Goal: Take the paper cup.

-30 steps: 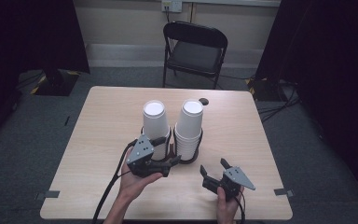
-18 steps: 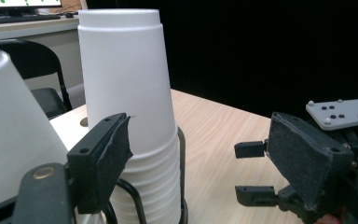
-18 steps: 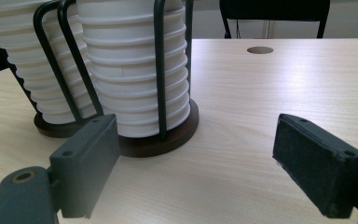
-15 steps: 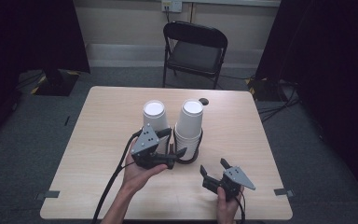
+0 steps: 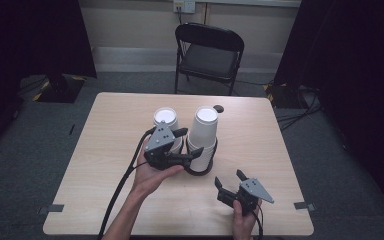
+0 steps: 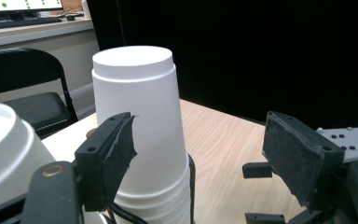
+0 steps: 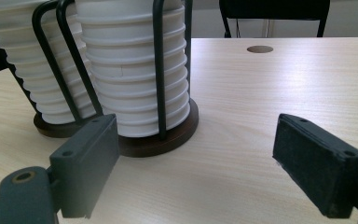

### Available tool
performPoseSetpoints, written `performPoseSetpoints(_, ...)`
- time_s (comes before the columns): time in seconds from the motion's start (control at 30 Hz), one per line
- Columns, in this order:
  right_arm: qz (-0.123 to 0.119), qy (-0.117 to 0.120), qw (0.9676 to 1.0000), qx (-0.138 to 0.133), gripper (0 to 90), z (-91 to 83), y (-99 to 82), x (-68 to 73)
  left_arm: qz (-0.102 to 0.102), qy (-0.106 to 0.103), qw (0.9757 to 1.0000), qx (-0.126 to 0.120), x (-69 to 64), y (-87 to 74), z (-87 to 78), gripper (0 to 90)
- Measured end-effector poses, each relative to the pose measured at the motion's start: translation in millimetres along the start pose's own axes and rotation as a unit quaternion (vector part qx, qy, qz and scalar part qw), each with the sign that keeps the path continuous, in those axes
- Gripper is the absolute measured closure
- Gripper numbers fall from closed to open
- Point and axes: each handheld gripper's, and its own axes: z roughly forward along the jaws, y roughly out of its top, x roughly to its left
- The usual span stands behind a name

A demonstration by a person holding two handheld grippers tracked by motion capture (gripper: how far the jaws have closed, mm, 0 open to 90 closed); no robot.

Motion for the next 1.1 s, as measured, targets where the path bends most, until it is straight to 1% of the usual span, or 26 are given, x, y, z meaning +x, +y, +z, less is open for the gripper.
performPoseSetpoints(0.17, 0.002, 0.001, 1.0, 0.001, 13.7, 0.0, 0.0, -0.1, 0.0, 0.0, 1.0, -0.004, 3.7, 6.9, 4.6, 24.0)
performPoseSetpoints(0.27, 0.003, 0.001, 1.0, 0.001, 13.7, 0.1, 0.0, -0.2, 0.004, -0.001, 1.0, -0.004, 3.6, 12.0, 6.4, 21.8)
performPoseSetpoints(0.33, 0.004, 0.001, 1.0, 0.001, 13.7, -0.1, 0.0, -0.1, 0.011, -0.005, 0.9999, 0.001, 2.9, 16.2, 8.1, 19.3)
performPoseSetpoints(0.37, 0.004, 0.001, 1.0, 0.0, 13.7, -0.3, 0.0, -0.2, 0.013, -0.004, 0.9999, 0.001, 2.8, 17.6, 8.8, 18.3)
performPoseSetpoints(0.5, 0.004, 0.001, 1.0, -0.001, 13.7, -0.3, -0.1, -0.2, 0.013, -0.005, 0.9999, -0.003, 3.9, 24.0, 13.1, 16.2)
performPoseSetpoints(0.6, 0.004, 0.001, 1.0, -0.001, 13.7, -0.5, -0.1, -0.3, 0.013, -0.005, 0.9999, 0.003, 7.3, 26.8, 17.4, 15.6)
performPoseSetpoints(0.63, 0.004, 0.001, 1.0, -0.001, 13.7, -0.5, -0.1, -0.4, 0.009, -0.006, 0.9999, 0.003, 9.0, 27.4, 18.9, 15.6)
performPoseSetpoints(0.7, 0.003, 0.001, 1.0, -0.001, 13.7, -0.6, -0.2, -0.3, 0.006, -0.002, 1.0, 0.005, 11.6, 28.7, 20.6, 15.7)
performPoseSetpoints(0.77, 0.003, 0.001, 1.0, -0.001, 13.7, -0.6, -0.2, -0.3, 0.003, 0.002, 1.0, 0.002, 12.8, 30.8, 21.3, 15.7)
performPoseSetpoints(0.83, 0.003, 0.001, 1.0, -0.001, 13.7, -0.5, -0.2, -0.3, -0.005, 0.004, 1.0, -0.001, 13.7, 33.0, 22.4, 15.7)
performPoseSetpoints(0.87, 0.004, 0.002, 1.0, -0.001, 13.7, -0.4, -0.1, -0.3, -0.005, 0.004, 1.0, 0.001, 14.5, 33.8, 23.3, 15.9)
performPoseSetpoints(0.9, 0.004, 0.001, 1.0, -0.001, 13.7, -0.5, -0.2, -0.4, -0.007, 0.01, 0.9999, 0.003, 16.0, 34.6, 25.0, 15.9)
performPoseSetpoints(0.97, 0.004, 0.002, 1.0, -0.004, 13.7, -1.0, -0.3, -0.4, -0.003, 0.016, 0.9998, 0.013, 18.7, 35.9, 27.4, 15.9)
performPoseSetpoints(1.03, 0.004, 0.002, 1.0, -0.003, 13.7, -0.9, -0.3, -0.4, -0.004, 0.021, 0.9995, 0.022, 20.9, 37.4, 29.6, 15.9)
performPoseSetpoints(1.1, 0.004, 0.002, 1.0, -0.002, 13.7, -0.7, -0.2, -0.5, 0.003, 0.02, 0.9996, 0.022, 22.1, 39.8, 32.3, 17.4)
